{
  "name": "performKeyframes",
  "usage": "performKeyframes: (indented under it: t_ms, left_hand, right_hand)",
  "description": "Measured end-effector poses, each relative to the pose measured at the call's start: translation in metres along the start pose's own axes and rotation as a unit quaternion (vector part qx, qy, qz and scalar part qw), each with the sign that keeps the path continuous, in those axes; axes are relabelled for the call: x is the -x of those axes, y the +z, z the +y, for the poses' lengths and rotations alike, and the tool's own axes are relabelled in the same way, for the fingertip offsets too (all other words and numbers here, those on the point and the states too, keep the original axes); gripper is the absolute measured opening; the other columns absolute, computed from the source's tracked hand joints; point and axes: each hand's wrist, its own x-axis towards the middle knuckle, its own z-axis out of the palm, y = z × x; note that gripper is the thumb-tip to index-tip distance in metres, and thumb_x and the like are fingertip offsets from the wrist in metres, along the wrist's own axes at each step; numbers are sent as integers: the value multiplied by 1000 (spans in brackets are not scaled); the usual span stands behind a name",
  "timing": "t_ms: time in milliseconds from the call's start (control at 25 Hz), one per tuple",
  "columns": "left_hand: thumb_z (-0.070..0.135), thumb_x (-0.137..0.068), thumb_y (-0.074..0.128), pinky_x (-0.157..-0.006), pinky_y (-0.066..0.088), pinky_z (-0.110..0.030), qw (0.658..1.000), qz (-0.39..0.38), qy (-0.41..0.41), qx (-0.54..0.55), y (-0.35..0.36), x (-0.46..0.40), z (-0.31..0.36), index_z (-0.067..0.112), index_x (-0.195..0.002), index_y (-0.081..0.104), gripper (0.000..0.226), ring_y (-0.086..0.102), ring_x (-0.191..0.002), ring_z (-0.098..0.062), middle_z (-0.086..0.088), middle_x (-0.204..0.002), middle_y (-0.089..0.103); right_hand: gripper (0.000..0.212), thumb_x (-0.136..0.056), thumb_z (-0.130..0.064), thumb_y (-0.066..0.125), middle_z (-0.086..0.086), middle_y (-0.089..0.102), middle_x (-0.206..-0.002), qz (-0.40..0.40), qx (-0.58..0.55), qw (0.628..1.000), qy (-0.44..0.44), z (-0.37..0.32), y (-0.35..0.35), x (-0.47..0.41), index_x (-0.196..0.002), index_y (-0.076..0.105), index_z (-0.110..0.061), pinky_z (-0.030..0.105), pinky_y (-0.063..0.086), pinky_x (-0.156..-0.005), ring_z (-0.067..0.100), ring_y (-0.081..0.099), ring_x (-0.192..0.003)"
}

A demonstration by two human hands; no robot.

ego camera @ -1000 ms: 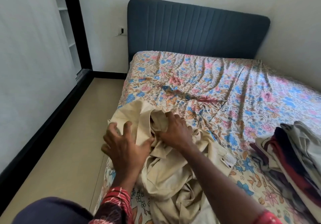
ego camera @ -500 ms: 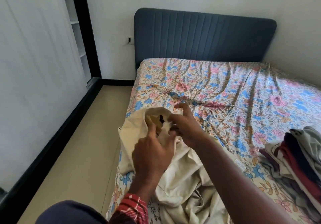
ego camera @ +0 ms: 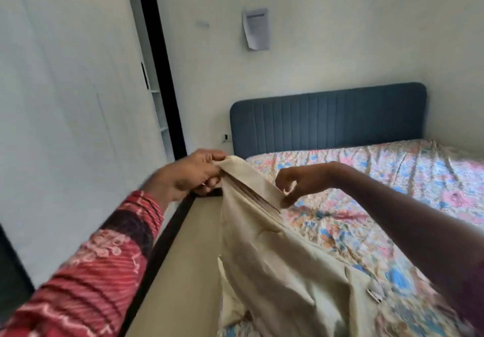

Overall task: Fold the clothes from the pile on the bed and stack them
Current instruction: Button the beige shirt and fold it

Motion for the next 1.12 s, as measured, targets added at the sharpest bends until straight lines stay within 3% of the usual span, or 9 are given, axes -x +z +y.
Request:
performKeyframes:
  t_ms: [80,200,280,360,560,760,920,1040,1120]
  left_hand:
    - [0,-102,46,-51,30,-24,995,28,22,-95,-29,13,24,8,-116,67,26,48,-53,-11,-9,-69,55]
    - [7,-106,38,-45,36,-20,970,173,38,-164,-48,21,40,21,-119,63,32,55,-62,-17,-13,-85,62]
    - [11,-107,38,-43,36,-20,959,271,49,-66,-48,21,50,22,-117,55,23,56,-56,-19,-13,-80,61]
    - [23,-108,42,-54,42,-27,938,340,40,48,-42,20,70,19,-106,53,12,60,-51,-17,-10,-76,62]
    - [76,-90,48,-77,55,-42,899,415,18,141,8,26,89,18,-109,54,61,66,-80,-23,-8,-98,68]
    - [95,-53,63,-85,55,-48,867,484,54,-109,58,36,83,29,-103,48,84,61,-95,-20,6,-101,59]
    - [80,-66,69,-76,58,-40,869,437,70,-220,62,24,91,24,-106,59,70,66,-85,-21,5,-92,67]
    - [31,-83,74,-60,61,-35,888,416,8,-195,20,9,82,15,-96,67,22,70,-73,-23,-3,-89,68]
    - [9,-89,73,-47,58,-29,927,373,19,-5,-23,11,93,7,-91,70,4,70,-64,-22,-11,-89,70]
  right_hand:
    - [22,-88,-24,76,-6,66,-126,43,-101,991,-79,3,-6,5,-109,72,-32,40,49,-106,15,61,-119]
    - [9,-91,-22,66,-1,65,-92,151,-351,906,-181,-21,-25,20,-99,64,-21,39,46,-74,15,62,-83]
    - [8,-98,-28,64,-1,51,-77,223,-431,847,-215,-57,-50,25,-93,59,-25,30,34,-58,13,46,-62]
    - [16,-105,-35,59,-4,51,-73,305,-390,841,-218,-93,-85,27,-92,59,-27,24,31,-51,10,43,-59]
    - [15,-106,-37,49,1,59,-82,482,-54,868,-105,-137,-145,24,-101,59,-28,34,39,-70,24,54,-81]
    - [16,-105,-25,38,12,52,-88,565,93,819,-45,-160,-147,37,-110,53,-25,39,39,-70,36,50,-81]
    - [23,-106,-20,34,10,47,-81,593,287,752,-23,-185,-149,54,-124,49,-18,39,38,-67,35,51,-76]
    - [19,-102,-26,44,10,58,-96,584,184,789,-43,-190,-181,68,-114,59,-24,38,42,-73,35,58,-87]
    - [26,-95,-45,66,3,63,-108,545,116,828,-66,-180,-213,89,-111,68,-24,35,46,-82,30,61,-102]
